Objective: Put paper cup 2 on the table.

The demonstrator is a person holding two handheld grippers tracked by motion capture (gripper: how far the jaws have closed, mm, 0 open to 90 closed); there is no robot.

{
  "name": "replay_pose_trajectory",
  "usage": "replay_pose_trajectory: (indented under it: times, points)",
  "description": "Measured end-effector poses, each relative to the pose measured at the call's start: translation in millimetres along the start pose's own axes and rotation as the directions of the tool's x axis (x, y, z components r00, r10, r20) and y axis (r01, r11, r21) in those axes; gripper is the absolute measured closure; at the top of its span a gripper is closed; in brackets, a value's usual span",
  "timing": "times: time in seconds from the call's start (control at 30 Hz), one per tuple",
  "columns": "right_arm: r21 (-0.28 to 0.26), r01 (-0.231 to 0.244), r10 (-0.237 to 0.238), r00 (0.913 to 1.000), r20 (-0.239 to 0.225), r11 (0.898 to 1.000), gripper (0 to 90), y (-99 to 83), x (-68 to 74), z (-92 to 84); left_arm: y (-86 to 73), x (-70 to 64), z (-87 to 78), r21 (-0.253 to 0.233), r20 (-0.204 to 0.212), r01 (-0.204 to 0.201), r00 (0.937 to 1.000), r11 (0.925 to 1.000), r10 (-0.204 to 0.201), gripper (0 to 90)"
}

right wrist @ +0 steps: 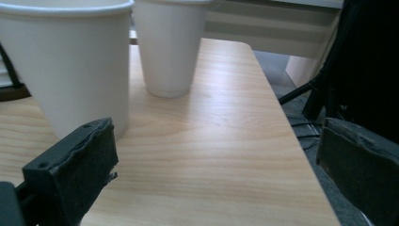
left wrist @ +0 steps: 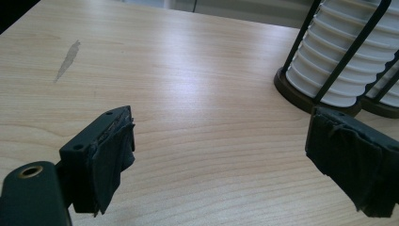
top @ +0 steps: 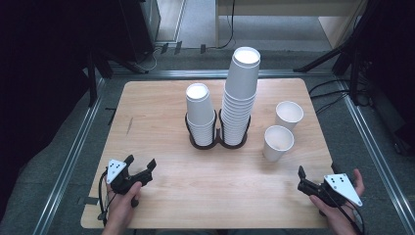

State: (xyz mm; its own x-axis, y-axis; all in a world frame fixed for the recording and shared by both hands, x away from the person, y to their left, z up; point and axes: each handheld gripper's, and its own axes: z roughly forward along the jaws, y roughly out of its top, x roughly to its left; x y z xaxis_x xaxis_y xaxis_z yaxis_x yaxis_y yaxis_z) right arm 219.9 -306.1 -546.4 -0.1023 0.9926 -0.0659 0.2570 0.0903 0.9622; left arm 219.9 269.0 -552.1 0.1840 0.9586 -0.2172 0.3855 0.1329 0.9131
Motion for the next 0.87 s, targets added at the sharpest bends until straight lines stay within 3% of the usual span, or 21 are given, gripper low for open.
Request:
replay_pose_trajectory:
  times: [0.33,0.87]
  points:
    - [0.006,-0.032,0.031,0.9978,0.058,0.999,0.0,-5.7,-23.5,-16.6,0.0,-0.4,0.0,0.001,-0.002,-0.002,1.0,1.0,0.002,9.0]
    - [0.015,-0.06,0.058,0.9931,0.102,0.998,0.0,-7.4,-34.1,-20.6,0.5,0.6,1.4,0.006,0.007,0.009,0.9999,0.9999,-0.009,9.0]
